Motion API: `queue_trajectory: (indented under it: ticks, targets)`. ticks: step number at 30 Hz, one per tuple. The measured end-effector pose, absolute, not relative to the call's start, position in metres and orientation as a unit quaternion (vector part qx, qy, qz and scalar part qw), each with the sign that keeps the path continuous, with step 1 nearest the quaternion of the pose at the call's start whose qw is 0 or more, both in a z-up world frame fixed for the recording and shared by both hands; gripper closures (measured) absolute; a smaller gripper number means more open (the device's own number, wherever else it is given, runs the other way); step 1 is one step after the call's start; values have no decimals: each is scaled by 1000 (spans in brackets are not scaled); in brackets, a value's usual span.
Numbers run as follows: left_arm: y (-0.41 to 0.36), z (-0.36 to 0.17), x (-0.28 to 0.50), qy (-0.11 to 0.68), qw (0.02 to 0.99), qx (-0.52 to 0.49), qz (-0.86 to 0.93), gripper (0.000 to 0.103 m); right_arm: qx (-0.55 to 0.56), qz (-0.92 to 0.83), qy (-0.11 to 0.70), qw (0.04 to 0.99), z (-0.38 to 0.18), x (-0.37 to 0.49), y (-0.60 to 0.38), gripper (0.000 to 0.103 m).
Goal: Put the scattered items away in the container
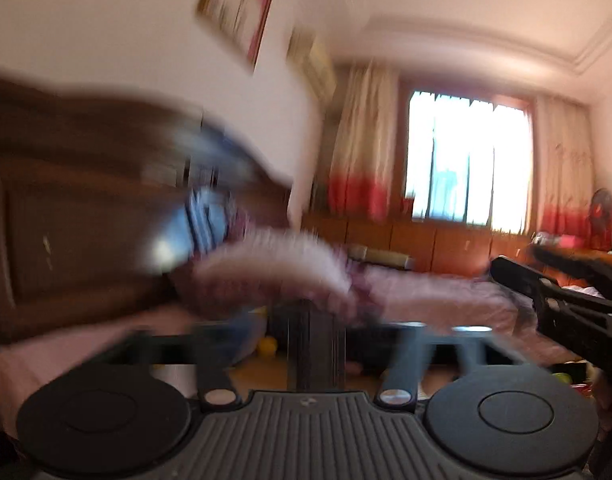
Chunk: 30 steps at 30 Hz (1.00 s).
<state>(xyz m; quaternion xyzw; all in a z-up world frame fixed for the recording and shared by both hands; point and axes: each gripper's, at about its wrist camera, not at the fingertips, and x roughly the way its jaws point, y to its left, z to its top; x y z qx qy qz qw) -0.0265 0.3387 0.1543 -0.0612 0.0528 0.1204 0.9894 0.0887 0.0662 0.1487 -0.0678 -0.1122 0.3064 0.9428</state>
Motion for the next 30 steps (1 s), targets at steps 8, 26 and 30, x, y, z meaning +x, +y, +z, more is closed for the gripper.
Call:
queue_trajectory:
  ticks: [8, 26, 30]
  targets:
    - [396, 92, -87, -80, 977, -139, 142, 5, -104, 292, -68, 948, 77, 130, 41, 3]
    - [288, 45, -20, 142, 918, 57, 367, 4, 225, 288, 323, 873, -11, 229, 109, 18]
    - [280, 34, -17, 130, 910, 74, 386, 22, 209, 279, 332, 876, -7, 224, 128, 30]
